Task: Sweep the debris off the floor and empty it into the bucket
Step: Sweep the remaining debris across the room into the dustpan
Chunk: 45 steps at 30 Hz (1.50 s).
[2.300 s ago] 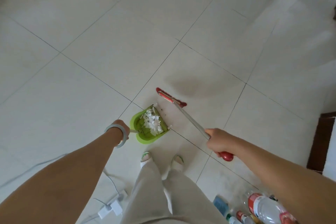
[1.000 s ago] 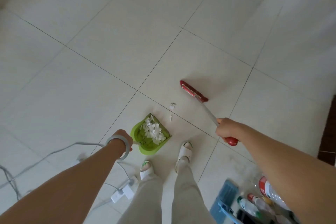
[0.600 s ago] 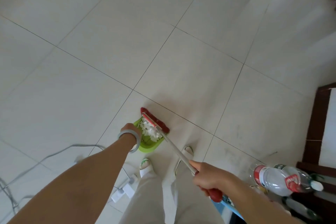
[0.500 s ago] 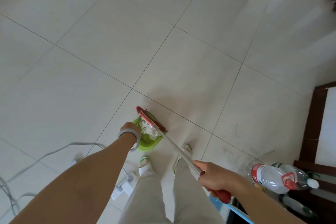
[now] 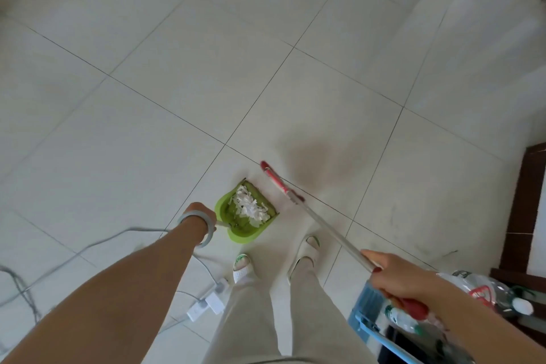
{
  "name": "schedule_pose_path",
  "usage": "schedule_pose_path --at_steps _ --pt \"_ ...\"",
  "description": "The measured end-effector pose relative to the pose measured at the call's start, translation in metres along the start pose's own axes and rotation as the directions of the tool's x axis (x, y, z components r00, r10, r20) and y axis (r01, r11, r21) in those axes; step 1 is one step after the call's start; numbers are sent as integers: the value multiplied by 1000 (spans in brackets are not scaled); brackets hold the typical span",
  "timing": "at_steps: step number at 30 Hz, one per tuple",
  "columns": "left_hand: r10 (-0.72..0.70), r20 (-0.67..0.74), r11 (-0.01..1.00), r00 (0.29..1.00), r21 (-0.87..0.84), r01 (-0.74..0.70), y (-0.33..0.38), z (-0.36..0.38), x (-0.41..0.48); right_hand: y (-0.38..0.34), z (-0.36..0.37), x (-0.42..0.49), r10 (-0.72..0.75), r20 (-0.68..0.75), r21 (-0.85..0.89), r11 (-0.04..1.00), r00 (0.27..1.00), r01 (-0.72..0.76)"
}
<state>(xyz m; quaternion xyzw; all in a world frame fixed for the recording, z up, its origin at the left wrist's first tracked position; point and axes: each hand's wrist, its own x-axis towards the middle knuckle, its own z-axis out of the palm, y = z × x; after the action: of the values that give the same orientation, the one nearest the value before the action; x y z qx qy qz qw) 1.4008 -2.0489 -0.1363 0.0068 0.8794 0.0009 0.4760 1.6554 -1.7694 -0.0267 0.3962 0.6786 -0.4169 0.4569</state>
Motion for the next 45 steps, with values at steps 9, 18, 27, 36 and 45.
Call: schedule_pose_path --at_steps 9,18,27,36,45 --pt "255 47 743 966 630 -226 -37 -19 26 12 -45 61 170 -234 138 980 957 -141" --pt "248 28 666 968 721 -191 -67 -36 45 -23 -11 95 212 -169 217 961 963 -174" --pt "159 55 738 986 656 -155 -60 -25 38 -91 126 44 50 85 42 998 995 -53" --pt "143 7 843 990 523 -125 -91 -29 19 -84 84 9 -59 21 43 997 998 58" --pt "-20 -98 957 995 285 47 -146 -16 6 -110 64 65 2 -120 -78 997 993 -11"
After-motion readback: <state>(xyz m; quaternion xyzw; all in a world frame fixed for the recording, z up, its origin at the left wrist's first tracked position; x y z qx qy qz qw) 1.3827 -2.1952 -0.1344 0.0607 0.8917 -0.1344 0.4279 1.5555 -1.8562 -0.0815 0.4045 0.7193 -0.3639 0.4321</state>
